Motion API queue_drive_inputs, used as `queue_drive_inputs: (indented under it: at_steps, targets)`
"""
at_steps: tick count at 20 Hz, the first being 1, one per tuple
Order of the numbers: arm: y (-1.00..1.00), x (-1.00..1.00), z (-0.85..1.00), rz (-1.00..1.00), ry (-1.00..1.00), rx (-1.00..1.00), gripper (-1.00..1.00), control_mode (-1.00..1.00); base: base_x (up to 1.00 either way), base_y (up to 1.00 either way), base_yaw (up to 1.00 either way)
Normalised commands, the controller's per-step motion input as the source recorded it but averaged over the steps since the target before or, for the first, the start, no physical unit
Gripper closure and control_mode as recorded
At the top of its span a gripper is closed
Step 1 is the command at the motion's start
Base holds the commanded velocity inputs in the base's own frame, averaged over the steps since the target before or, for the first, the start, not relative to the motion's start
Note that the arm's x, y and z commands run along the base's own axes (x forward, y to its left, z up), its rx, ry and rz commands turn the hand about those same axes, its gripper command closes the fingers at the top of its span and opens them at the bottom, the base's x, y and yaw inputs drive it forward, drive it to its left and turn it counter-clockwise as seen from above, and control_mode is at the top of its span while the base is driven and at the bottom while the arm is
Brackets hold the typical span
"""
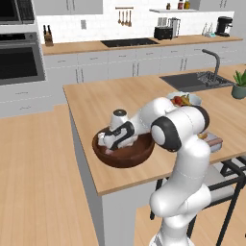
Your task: Place one bun and one sausage from the bowl on each plate.
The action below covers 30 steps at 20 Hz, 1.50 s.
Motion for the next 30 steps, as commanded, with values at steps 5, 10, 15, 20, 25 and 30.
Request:
queue_drive_inputs:
  at_steps: [5,10,15,20,25,30]
  targets:
    - [-0.17,0.12,-1.0,-0.11,0.39,0.0,-1.0,-1.0,0.0,0.0,0.0]
    - [-0.12,-0.05,-0.42,-0.01,0.07,0.0,1.0,-1.0,0.0,0.0,0.0]
    - [0.0,-0.32,0.24,0.0,-0.09,-0.01,1.0,-1.0,0.0,0.0,0.0]
    - [-0.01,-0.36,1.0,-0.08,-0.29,-0.02,1.0,-1.0,0.0,0.0,0.0]
    - [-0.39,-0.94,0.85,-0.02,-0.17,-0.11,1.0,-1.0,0.0,0.0,0.0]
    - [-0.17,-0.95,0.38,0.0,-0.08,-0.12,1.0,-1.0,0.0,0.0,0.0]
